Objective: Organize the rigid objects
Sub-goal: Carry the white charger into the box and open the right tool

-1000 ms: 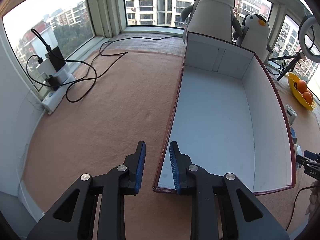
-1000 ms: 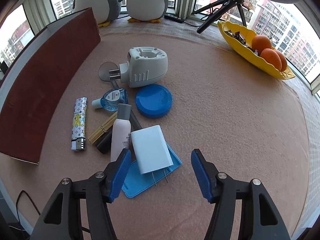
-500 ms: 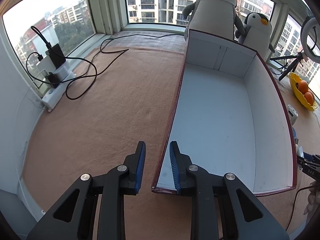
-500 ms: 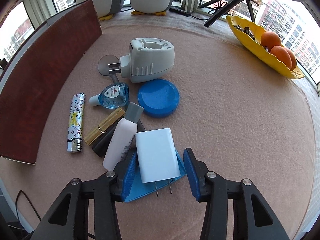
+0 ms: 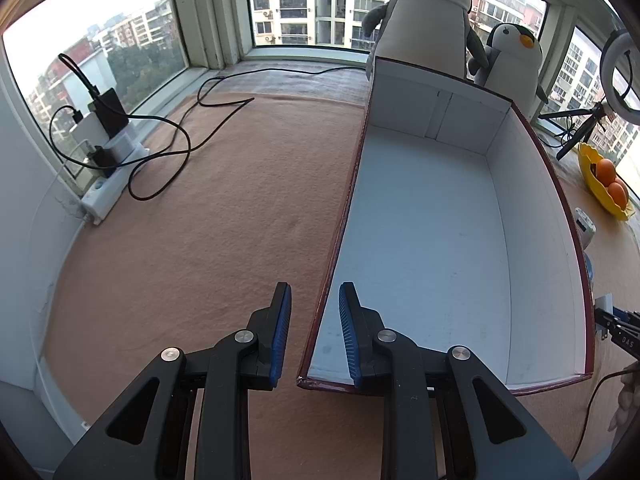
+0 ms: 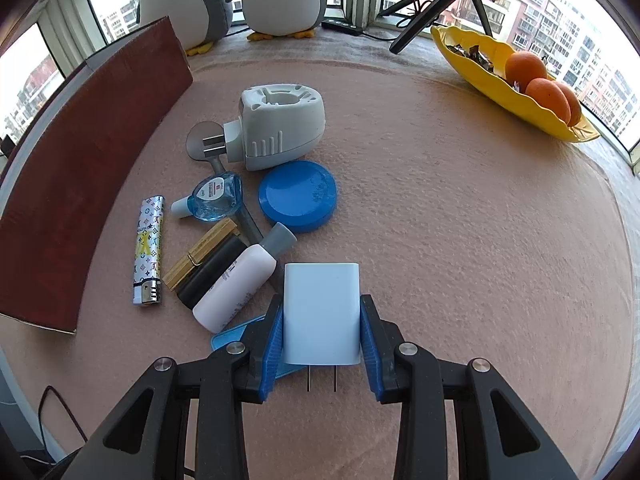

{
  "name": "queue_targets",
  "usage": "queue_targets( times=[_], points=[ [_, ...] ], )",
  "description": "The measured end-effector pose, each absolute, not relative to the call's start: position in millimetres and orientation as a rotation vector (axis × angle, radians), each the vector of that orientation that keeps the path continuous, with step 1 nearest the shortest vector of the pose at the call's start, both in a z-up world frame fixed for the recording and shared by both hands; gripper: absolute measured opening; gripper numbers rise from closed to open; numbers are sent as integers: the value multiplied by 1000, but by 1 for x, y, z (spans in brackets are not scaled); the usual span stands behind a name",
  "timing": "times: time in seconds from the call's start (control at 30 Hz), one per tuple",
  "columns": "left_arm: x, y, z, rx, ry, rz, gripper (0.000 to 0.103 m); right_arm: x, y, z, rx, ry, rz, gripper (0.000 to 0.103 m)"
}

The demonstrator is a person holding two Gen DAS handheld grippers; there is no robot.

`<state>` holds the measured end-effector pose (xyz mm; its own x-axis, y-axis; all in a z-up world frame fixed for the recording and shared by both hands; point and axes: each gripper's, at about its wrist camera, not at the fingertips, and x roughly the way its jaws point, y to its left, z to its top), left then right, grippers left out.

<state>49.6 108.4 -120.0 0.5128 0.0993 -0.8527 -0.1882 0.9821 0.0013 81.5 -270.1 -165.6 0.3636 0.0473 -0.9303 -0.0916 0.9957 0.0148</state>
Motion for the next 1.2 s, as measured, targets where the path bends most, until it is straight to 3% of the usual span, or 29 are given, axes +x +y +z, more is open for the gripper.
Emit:
queue_targets(
  times=[0.43,0.5,0.87,1.2],
  points=[
    [51,107,-121,-97,1018,167,23,72,-267,-134,-17,1130,92,32],
    [51,107,-121,-97,1016,167,17,70,-258,-124,-26,1108,113,32],
    [52,111,-122,-115,1006,163,11,65,-169,-64,-138,979,312,32],
    [51,111,-122,-120,1002,156,11,69,-84,-64,-227,962,458,32]
  ],
)
